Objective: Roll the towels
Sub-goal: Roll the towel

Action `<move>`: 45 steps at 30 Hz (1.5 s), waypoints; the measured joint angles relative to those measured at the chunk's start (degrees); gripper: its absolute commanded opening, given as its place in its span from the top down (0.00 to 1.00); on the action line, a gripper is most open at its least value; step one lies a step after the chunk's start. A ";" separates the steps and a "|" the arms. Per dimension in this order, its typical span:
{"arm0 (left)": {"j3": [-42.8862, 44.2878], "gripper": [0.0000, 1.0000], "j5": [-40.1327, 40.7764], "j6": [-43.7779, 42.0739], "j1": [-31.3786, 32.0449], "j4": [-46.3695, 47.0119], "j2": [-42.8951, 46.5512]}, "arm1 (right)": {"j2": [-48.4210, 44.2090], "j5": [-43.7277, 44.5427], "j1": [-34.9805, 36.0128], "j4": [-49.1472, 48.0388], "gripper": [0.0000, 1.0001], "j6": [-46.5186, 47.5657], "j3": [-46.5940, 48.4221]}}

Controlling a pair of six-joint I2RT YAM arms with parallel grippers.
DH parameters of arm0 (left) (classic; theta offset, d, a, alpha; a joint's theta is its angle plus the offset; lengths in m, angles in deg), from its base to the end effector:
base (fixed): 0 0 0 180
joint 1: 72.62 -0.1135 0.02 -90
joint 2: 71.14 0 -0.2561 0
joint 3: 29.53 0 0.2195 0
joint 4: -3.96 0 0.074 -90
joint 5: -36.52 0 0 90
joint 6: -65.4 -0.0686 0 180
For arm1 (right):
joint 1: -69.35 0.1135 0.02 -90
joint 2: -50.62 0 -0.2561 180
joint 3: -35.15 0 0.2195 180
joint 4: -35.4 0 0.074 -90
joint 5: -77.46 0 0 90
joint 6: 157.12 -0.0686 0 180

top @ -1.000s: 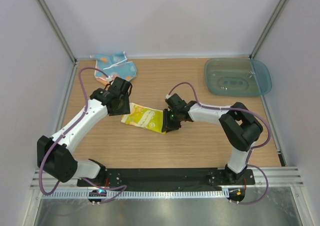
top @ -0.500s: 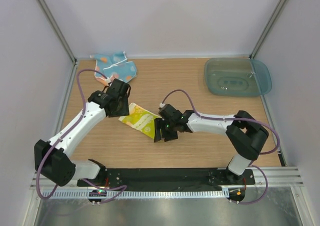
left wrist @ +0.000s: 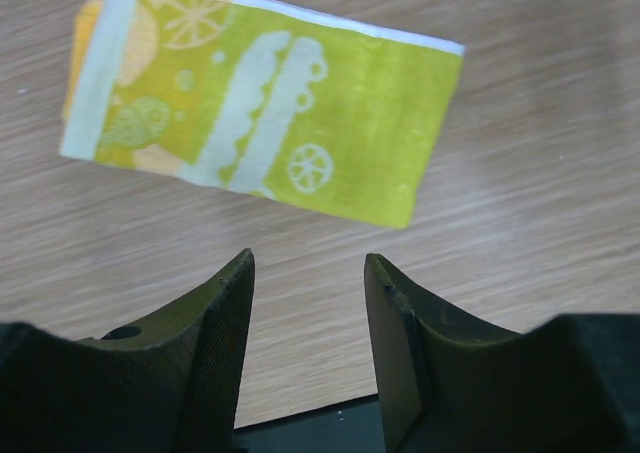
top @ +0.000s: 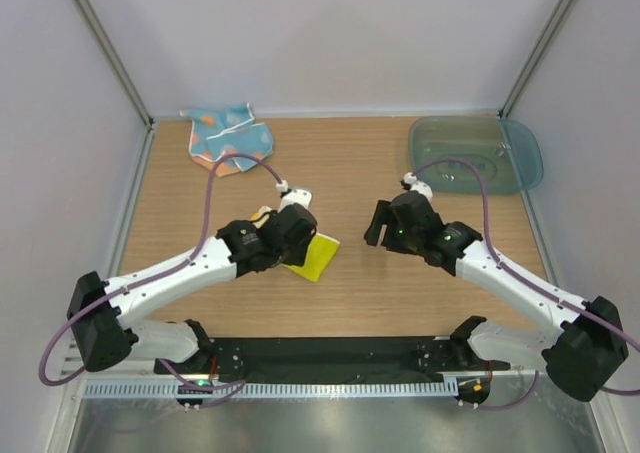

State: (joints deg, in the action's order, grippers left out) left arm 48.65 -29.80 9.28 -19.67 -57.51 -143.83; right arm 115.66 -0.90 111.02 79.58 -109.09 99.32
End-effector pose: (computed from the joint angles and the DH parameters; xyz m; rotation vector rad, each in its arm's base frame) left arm 0.1659 -0.1740 0.2656 0.2491 2.4249 -0.1410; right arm 0.1819 0.1433 0.2424 0.1069 2.3856 0.4769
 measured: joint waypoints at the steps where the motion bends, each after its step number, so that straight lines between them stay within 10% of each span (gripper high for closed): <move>1: -1.07 0.52 0.28 0.07 1.77 2.21 -0.59 | -0.94 -1.31 -2.86 -0.22 0.25 0.04 -1.55; 16: -0.28 0.59 -4.39 0.11 7.72 11.85 -23.78 | -0.02 -6.86 -10.14 0.68 0.26 4.02 -4.46; 45: -4.83 0.91 -6.88 -0.37 6.93 20.55 -25.81 | 28.00 -26.64 -11.54 -14.71 0.34 1.27 2.56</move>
State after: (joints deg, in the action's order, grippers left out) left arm 43.82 -36.68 8.91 -12.74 -36.96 -169.64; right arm 143.65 -27.54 99.48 64.87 -107.83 101.88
